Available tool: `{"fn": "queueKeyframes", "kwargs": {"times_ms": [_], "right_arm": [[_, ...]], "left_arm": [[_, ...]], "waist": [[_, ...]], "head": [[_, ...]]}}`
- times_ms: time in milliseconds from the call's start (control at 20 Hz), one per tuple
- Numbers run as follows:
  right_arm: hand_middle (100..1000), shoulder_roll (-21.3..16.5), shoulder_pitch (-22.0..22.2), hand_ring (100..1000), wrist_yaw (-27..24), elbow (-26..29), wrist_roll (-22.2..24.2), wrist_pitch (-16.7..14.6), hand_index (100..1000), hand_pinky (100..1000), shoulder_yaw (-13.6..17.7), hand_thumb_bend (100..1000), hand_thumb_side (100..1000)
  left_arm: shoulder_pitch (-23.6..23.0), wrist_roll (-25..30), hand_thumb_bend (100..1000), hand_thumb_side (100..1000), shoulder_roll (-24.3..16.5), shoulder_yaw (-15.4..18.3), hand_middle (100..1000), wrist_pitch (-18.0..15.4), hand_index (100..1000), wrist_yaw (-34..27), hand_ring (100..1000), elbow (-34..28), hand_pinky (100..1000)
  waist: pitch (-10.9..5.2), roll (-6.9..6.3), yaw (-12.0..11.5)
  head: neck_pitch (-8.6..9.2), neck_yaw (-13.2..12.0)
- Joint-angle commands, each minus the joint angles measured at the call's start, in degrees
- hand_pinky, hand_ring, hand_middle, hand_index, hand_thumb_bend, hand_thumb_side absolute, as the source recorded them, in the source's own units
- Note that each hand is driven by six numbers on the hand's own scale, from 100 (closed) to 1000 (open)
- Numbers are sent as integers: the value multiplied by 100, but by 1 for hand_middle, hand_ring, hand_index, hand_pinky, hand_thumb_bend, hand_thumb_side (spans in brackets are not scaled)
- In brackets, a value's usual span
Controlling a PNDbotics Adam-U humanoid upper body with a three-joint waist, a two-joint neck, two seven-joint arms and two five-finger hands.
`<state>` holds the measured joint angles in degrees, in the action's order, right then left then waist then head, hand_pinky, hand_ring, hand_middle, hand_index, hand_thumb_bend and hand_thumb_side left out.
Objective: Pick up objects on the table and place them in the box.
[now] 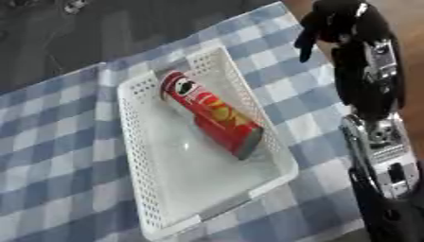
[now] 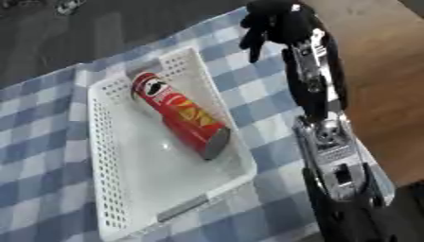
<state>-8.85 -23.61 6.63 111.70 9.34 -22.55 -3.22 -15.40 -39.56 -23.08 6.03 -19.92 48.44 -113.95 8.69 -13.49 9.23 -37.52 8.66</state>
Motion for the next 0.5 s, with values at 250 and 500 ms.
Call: {"fn": "queueKeyframes", "kwargs": {"times_ms": [250, 500], "right_arm": [[562, -422, -635, 468, 38, -16, 93, -302, 719, 314, -127, 100, 1000], [562, -1237, -1306, 475, 201, -306, 165, -822, 711, 326, -230, 100, 833]], "left_arm": [[65, 644, 100, 886, 577, -279, 916, 18, 1000, -648, 826, -64, 785], [156, 809, 100, 900, 620, -331, 912, 48, 1000, -742, 821, -64, 779]], "waist": [[51, 143, 123], [110, 275, 219]], "head": [[189, 110], [290, 173]]}}
